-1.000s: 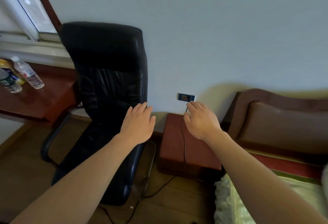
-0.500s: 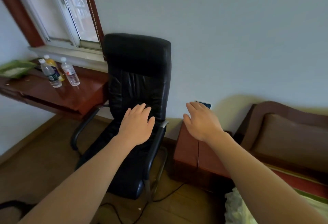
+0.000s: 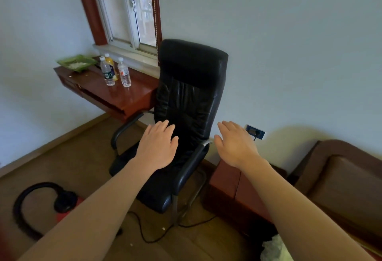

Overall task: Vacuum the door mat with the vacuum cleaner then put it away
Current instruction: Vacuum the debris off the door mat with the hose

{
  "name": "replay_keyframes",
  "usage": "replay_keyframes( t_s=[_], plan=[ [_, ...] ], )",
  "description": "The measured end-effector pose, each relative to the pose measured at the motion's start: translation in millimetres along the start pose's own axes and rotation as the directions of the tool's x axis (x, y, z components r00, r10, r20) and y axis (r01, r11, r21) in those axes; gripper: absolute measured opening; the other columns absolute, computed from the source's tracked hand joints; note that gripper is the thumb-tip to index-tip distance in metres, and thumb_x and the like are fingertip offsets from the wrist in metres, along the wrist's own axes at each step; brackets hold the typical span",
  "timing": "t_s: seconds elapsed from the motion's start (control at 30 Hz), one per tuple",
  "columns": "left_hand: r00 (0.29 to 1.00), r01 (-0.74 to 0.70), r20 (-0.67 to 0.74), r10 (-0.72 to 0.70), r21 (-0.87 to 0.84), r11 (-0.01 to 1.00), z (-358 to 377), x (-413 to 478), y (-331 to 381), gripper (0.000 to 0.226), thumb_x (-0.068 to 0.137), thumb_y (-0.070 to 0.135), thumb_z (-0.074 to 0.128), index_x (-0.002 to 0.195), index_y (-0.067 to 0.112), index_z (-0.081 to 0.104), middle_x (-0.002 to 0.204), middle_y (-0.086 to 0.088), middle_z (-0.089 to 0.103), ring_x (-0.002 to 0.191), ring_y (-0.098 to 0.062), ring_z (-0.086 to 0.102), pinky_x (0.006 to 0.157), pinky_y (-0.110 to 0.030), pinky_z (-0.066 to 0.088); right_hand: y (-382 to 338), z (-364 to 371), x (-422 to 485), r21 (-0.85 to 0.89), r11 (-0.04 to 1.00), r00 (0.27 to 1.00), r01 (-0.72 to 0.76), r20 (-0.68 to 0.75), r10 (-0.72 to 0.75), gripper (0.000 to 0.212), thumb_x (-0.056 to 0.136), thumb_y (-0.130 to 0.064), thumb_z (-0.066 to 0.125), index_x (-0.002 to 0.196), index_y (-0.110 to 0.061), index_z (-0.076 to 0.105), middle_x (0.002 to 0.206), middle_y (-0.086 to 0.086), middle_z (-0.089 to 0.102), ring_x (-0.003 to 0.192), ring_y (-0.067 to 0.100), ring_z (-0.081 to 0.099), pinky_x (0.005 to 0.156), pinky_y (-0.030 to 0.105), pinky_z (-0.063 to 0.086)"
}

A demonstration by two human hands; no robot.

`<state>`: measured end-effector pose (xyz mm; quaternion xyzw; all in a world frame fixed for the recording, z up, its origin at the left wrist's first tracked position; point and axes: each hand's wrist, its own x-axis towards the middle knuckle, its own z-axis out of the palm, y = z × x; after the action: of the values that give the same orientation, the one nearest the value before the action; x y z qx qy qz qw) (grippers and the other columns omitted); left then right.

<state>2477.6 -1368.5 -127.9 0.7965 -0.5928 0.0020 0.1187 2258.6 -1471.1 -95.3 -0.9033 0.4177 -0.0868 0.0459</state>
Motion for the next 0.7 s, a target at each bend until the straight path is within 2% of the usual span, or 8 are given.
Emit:
replay_keyframes(
  t_s=[0.1, 0.37, 0.57, 0.7],
  plan=[
    [0.998, 0.061, -0.022, -0.061, 0.016, 0.998, -7, -21, -6, 0.053, 0.107, 0.040, 0.035, 0.155, 0.017, 0.036, 0.163, -0.005, 0.032, 0.152, -0.022, 0.024, 0.125, -0.044, 0.020, -14, 1, -2, 0.013, 0.998, 0.998, 0.060, -0.011, -0.060, 0.044, 0.104, -0.035, 0.034, 0.133, -0.008, 0.053, 0.132, 0.007, 0.057, 0.125, 0.028, 0.049, 0.108, 0.039, 0.039],
    [0.969, 0.245, -0.054, -0.243, 0.041, 0.969, -37, -76, -42, 0.053, 0.109, 0.039, 0.028, 0.157, 0.019, 0.034, 0.165, -0.003, 0.028, 0.154, -0.021, 0.021, 0.126, -0.045, 0.016, -72, 1, -7, 0.092, 0.981, 0.985, 0.173, 0.006, -0.174, 0.045, 0.107, -0.034, 0.035, 0.140, -0.008, 0.050, 0.144, 0.009, 0.051, 0.136, 0.027, 0.042, 0.115, 0.037, 0.030],
    [0.926, 0.371, -0.090, -0.368, 0.027, 0.928, -60, -124, -81, 0.053, 0.109, 0.039, 0.027, 0.158, 0.022, 0.030, 0.167, -0.001, 0.025, 0.155, -0.018, 0.017, 0.126, -0.041, 0.011, -128, 5, -7, 0.117, 0.962, 0.969, 0.246, -0.002, -0.247, 0.051, 0.107, -0.036, 0.034, 0.151, -0.010, 0.040, 0.156, 0.006, 0.042, 0.145, 0.024, 0.034, 0.120, 0.035, 0.024],
    [0.900, 0.428, -0.098, -0.425, 0.016, 0.903, -76, -162, -110, 0.052, 0.109, 0.038, 0.028, 0.159, 0.022, 0.029, 0.167, -0.001, 0.024, 0.155, -0.018, 0.017, 0.127, -0.041, 0.013, -176, 13, -10, 0.103, 0.943, 0.948, 0.317, -0.011, -0.318, 0.053, 0.107, -0.036, 0.035, 0.152, -0.009, 0.038, 0.155, 0.007, 0.043, 0.144, 0.024, 0.035, 0.119, 0.036, 0.025]
  ],
)
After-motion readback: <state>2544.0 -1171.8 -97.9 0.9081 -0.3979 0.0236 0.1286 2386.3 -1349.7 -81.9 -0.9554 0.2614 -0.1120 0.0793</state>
